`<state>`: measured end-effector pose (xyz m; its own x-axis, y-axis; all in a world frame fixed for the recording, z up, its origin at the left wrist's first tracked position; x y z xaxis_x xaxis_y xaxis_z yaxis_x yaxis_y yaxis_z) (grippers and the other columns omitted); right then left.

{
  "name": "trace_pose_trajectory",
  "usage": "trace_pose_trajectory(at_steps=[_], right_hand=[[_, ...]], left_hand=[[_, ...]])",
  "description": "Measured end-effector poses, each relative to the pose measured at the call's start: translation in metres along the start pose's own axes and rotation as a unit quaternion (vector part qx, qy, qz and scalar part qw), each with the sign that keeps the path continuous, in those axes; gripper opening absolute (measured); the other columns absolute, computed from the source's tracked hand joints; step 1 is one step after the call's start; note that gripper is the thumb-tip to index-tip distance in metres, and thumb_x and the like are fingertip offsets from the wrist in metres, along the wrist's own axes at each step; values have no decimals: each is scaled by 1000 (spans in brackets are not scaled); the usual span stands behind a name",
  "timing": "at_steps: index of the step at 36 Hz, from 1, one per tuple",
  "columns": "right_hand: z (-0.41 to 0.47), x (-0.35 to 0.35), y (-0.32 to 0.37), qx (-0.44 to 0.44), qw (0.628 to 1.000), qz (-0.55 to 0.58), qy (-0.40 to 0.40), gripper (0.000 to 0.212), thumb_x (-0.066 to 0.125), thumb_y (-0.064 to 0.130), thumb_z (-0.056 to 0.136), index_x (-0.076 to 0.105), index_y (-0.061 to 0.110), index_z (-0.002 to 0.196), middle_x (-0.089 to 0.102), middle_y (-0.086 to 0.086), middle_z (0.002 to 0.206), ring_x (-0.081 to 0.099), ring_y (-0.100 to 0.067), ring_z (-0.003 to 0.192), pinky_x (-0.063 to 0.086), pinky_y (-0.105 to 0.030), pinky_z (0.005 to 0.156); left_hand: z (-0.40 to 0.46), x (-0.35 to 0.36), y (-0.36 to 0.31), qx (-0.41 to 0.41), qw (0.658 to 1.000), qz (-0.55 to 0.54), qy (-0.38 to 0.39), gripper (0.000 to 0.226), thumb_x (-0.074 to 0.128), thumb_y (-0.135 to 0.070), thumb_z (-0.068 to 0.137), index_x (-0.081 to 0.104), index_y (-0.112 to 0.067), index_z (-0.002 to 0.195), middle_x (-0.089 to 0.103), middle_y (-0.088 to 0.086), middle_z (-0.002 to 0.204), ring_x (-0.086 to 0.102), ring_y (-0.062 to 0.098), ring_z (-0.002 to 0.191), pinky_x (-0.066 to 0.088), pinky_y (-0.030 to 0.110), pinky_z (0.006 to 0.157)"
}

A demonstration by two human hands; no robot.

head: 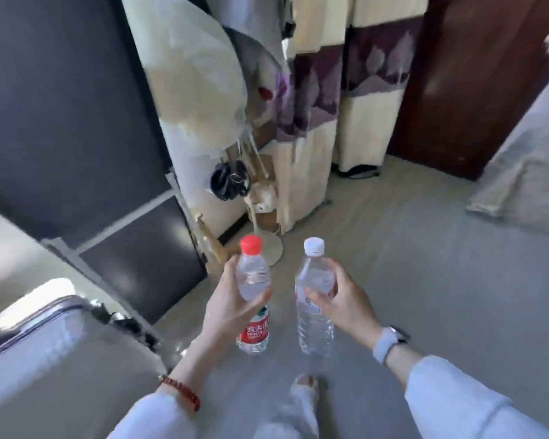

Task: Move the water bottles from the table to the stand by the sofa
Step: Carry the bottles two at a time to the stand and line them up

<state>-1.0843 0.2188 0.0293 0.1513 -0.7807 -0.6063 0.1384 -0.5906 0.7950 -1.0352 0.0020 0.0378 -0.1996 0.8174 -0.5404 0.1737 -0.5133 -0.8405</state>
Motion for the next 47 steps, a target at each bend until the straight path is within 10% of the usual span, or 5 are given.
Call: trace_pose_trajectory(at_steps=[18,37,47], right_hand=[[173,-361,-257,221,931,-34,-287,57,63,56,72,40,33,119,48,14,61,49,-5,57,42,-28,63],[378,-717,-520,252,911,-16,-327,61,65,54,71,38,31,121,51,14,69,49,-4,58,41,-21,60],[548,-850,-665,272,913,31,-303,64,71,46,72,33,28,122,58,6,111,60,-13,93,51,-32,80]], left_hand=[[311,396,-305,204,944,12,258,68,72,-40,73,33,-28,128,58,-1,118,61,23,102,51,48,83],[509,806,-574,210,913,-41,346,66,74,-35,75,35,-28,127,60,-3,109,61,19,100,50,40,88],[675,1008,-665,197,903,-61,376,60,72,-31,77,37,-32,126,57,-20,98,58,14,94,46,28,77]])
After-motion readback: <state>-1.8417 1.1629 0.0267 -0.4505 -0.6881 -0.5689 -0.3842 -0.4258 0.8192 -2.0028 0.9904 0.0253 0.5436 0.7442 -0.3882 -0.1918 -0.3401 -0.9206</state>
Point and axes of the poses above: each hand's wrist, its own z-axis towards the middle knuckle, its own x-axis out of the palm, y = z × x, the point moved 9 cm from there along z, towards the middle knuckle
